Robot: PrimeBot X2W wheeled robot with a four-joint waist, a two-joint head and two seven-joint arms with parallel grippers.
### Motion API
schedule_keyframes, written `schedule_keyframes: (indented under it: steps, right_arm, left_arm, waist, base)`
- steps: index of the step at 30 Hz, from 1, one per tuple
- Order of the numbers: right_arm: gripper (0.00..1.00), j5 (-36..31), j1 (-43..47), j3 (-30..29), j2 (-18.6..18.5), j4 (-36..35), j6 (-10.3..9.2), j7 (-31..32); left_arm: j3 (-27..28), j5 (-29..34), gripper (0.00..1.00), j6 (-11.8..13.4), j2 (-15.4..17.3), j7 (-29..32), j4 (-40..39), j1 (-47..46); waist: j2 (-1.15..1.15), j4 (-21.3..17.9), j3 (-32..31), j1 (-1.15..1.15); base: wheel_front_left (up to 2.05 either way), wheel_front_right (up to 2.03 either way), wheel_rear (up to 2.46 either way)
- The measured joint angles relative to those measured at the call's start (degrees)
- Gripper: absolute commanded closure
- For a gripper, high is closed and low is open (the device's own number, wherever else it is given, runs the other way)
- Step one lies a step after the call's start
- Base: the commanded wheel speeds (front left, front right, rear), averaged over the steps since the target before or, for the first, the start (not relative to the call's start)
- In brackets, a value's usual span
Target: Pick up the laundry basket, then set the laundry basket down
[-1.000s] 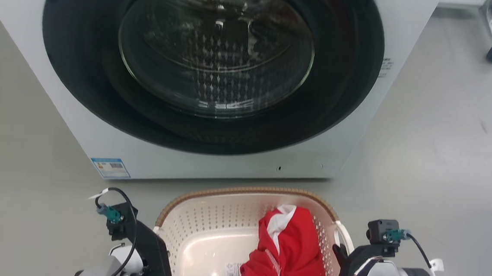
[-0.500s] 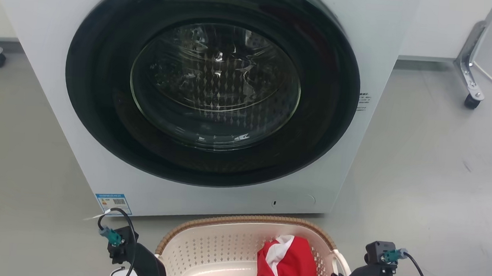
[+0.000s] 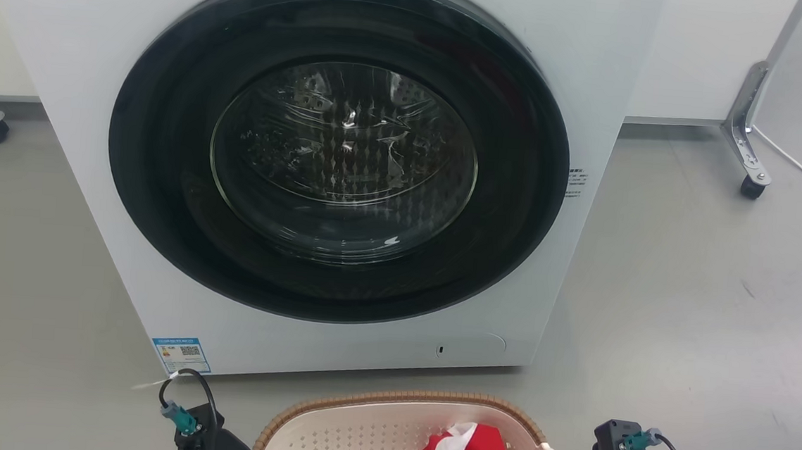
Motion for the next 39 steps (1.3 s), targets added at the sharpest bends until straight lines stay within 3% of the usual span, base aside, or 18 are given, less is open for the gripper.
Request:
schedule_keyframes:
  steps: [39]
  right_arm:
    - [1.0,3.16,0.29,1.75,-0.31,-0.96,-0.01,2.96]
  left_arm:
    - [-3.55,-3.79,1.0,1.53,0.48,1.78,-1.08,1.08]
  waist:
    - [0.0,-0.35,-0.84,0.0]
  base:
    - [0.0,0.0,0.0]
